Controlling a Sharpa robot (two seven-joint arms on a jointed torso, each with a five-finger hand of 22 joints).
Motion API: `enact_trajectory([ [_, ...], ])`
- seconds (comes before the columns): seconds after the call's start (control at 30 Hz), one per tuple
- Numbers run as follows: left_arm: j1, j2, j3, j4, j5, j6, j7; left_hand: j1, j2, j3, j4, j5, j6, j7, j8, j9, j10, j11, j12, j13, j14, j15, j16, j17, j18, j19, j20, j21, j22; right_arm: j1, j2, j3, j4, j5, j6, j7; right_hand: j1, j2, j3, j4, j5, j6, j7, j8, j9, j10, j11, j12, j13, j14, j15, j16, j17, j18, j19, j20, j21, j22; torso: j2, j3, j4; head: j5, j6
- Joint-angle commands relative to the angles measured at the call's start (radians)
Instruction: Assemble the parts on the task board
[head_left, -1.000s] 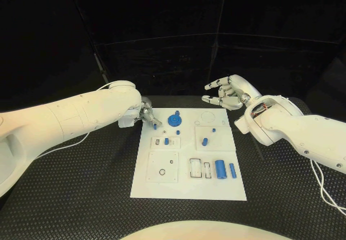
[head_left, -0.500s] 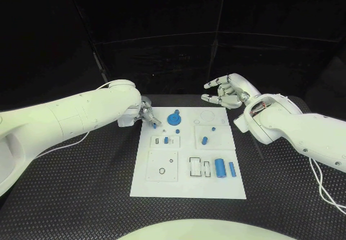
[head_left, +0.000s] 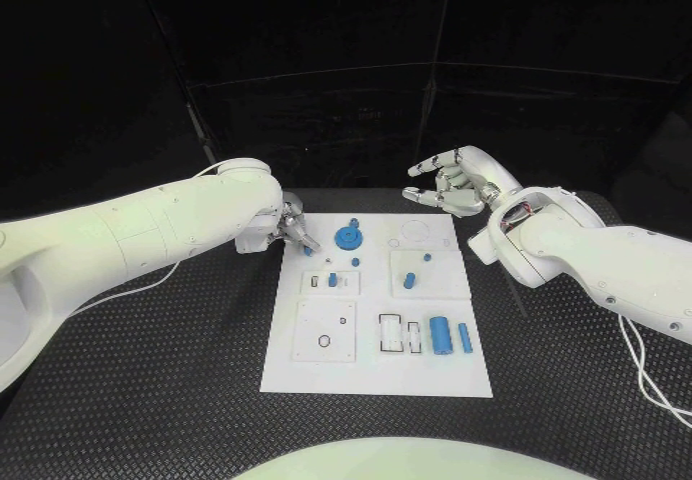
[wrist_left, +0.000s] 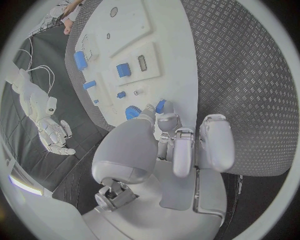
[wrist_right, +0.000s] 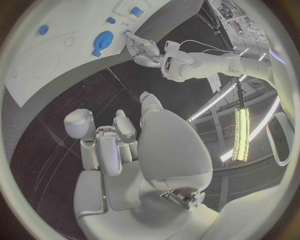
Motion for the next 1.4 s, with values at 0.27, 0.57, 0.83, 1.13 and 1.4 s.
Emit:
enact_trajectory([
  [0.27, 0.000, 0.002, 0.001, -0.005, 0.054, -0.015, 0.001, 0.101, 0.055, 0.079, -0.076, -0.029, -0.013, -0.011, 0.007, 0.000, 0.000, -0.015, -0.009, -0.006, 0.104, -0.012, 0.003, 0.263, 0.001, -0.001, -0.014, 0.000, 0.002, 0.002, 0.000, 0.001, 0.001, 0.002, 0.002, 0.010, -0.007, 0.000, -0.001, -0.002, 0.005, 0.006, -0.002, 0.004, -0.001, -0.005, 0.000, -0.001, -0.001, 0.070, -0.007, -0.005, 0.103, 0.008, -0.006, 0.001, -0.004, -0.001, 0.001, 0.0006, 0.0002, 0.000, 0.001],
  [0.57, -0.001, -0.015, 0.001, 0.011, 0.115, -0.057, 0.009, 0.120, 0.037, 0.265, -0.152, -0.026, -0.030, -0.011, 0.027, 0.010, 0.002, -0.014, -0.021, -0.013, 0.104, -0.011, 0.003, 0.263, 0.000, -0.001, -0.018, -0.001, 0.004, 0.002, 0.000, 0.001, -0.001, 0.002, 0.006, 0.009, -0.006, 0.002, 0.000, -0.003, 0.010, 0.007, -0.002, 0.005, -0.001, -0.004, 0.000, 0.000, 0.001, 0.070, -0.007, -0.005, 0.104, 0.008, -0.007, 0.001, -0.005, -0.001, 0.000, 0.0012, 0.0010, 0.005, 0.006],
  [0.83, 0.000, -0.067, 0.000, 0.079, 0.175, -0.121, 0.016, 0.040, -0.020, 0.448, -0.184, -0.030, -0.040, -0.011, 0.063, 0.026, 0.010, -0.017, -0.021, -0.013, 0.104, -0.012, 0.003, 0.263, 0.000, 0.000, -0.017, -0.002, 0.008, 0.002, 0.001, 0.001, -0.005, 0.002, 0.010, 0.009, -0.005, 0.003, 0.000, -0.004, 0.018, 0.008, -0.003, 0.006, -0.001, -0.004, -0.001, 0.001, 0.002, 0.070, -0.007, -0.005, 0.105, 0.008, -0.006, 0.001, -0.005, -0.001, -0.001, 0.0019, 0.0021, 0.006, 0.007],
  [1.13, -0.003, -0.177, -0.001, 0.244, 0.210, -0.224, 0.021, -0.045, -0.074, 0.633, -0.233, -0.029, -0.040, -0.012, 0.099, 0.040, 0.016, -0.018, -0.024, -0.018, 0.104, -0.014, 0.003, 0.263, -0.001, 0.003, -0.018, -0.001, 0.013, 0.002, 0.001, 0.000, -0.009, 0.002, 0.014, 0.008, -0.002, 0.003, 0.002, -0.004, 0.043, 0.008, -0.004, 0.009, -0.001, -0.005, -0.002, 0.001, 0.001, 0.070, -0.008, -0.005, 0.104, 0.008, -0.005, 0.000, -0.006, -0.002, -0.002, 0.0021, 0.0018, 0.009, 0.009],
  [1.4, -0.024, -0.258, -0.002, 0.373, 0.213, -0.320, 0.031, -0.114, -0.103, 0.742, -0.265, -0.026, -0.043, -0.014, 0.130, 0.051, 0.022, -0.021, -0.034, -0.037, 0.104, -0.016, 0.003, 0.263, -0.001, 0.006, -0.019, 0.002, 0.019, 0.002, 0.004, 0.000, -0.016, 0.002, 0.016, 0.009, 0.000, 0.003, 0.003, -0.004, 0.061, 0.007, -0.004, 0.011, -0.001, -0.006, -0.003, 0.002, 0.001, 0.070, -0.009, -0.006, 0.104, 0.008, -0.005, -0.001, -0.007, -0.003, -0.002, 0.0020, 0.0027, 0.014, 0.011],
])
